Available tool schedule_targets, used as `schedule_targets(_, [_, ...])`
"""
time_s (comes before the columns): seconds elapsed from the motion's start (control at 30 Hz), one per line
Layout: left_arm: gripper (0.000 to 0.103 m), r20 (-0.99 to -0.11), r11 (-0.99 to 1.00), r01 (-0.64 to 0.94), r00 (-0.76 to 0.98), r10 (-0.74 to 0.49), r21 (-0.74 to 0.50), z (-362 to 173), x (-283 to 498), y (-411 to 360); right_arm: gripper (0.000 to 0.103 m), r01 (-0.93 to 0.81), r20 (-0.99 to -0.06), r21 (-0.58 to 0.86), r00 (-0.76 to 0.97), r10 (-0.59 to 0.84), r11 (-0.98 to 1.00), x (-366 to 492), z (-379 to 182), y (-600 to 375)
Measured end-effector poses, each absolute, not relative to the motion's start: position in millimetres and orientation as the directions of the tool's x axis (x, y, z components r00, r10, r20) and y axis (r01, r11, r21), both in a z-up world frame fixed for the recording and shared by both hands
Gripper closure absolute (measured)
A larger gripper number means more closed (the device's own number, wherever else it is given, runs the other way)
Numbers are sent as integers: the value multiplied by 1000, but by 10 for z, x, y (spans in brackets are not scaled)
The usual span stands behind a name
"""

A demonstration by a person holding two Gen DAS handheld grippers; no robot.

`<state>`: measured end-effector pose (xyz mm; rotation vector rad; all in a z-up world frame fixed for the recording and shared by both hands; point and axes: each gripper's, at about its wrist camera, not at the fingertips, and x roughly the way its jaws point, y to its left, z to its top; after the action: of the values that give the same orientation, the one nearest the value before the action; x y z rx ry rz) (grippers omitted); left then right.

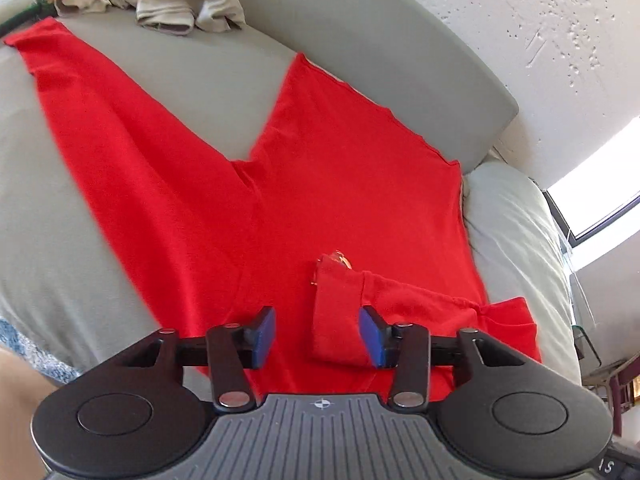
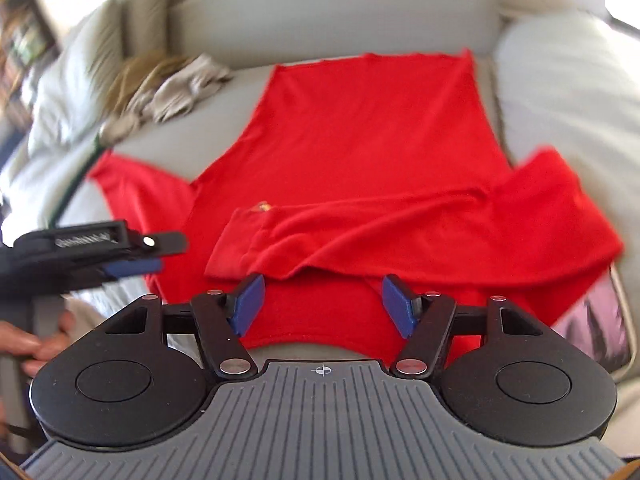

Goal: Fold clothes
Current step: 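Fold the sleeve across the shirt body with the right tool and release, then pinch and smooth the folded sleeve with the left tool, then open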

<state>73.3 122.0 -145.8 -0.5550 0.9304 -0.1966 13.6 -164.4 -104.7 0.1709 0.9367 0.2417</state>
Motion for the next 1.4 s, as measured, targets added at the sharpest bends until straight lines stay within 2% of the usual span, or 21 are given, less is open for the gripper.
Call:
schedule_targets(0.1, [64, -737, 862, -78, 562, -376, -500, -1551, 918, 1119, 35, -35, -774, 342, 556, 303, 939, 118, -1149, -1878])
schedule_targets(0.2, [66, -743, 862, -80, 550, -381, -501, -1590, 1000, 1095, 35, -3, -772, 344, 568, 285, 939, 72, -1174, -1991])
schedule_targets(0.3, [80, -752, 868, -55, 529, -393, -493, -1598, 1045, 1045, 35, 11, -765, 369, 571, 297, 929, 68, -1172, -2066])
schedule_targets(0.33, [91, -756, 876, -45, 527, -388, -481, -1606, 1054, 1023, 35, 11, -764, 375, 570, 302, 927, 74, -1176, -2072])
schedule_targets(0.37, [97, -757, 883, -31, 531, -382, -468, -1608, 1054, 1011, 35, 12, -764, 381, 568, 307, 924, 80, -1180, -2077])
schedule_targets(0.43, [99, -748, 891, -11, 548, -374, -454, -1599, 1030, 1009, 35, 4, -762, 384, 566, 315, 923, 80, -1176, -2069])
schedule_targets(0.67, [99, -632, 909, 72, 696, -340, -410, -1231, 846, 1212, 35, -3, -747, 379, 589, 308, 925, 59, -1080, -2090])
schedule_targets(1.0, [99, -713, 905, -70, 643, -280, -419, -1362, 1078, 1560, 35, -35, -741, 380, 587, 327, 924, 69, -1030, -2002])
schedule_targets(1.23, [99, -753, 935, -101, 625, -207, -341, -1497, 1104, 1568, 32, 16, -738, 386, 605, 298, 922, 65, -983, -2124])
schedule_targets(1.37, [91, -772, 957, -138, 625, -116, -256, -1387, 1042, 1520, 25, 76, -732, 385, 633, 254, 920, 89, -880, -2370])
schedule_targets(1.4, [84, -770, 962, -142, 632, -93, -232, -1335, 997, 1498, 25, 101, -723, 381, 652, 228, 919, 93, -834, -2469])
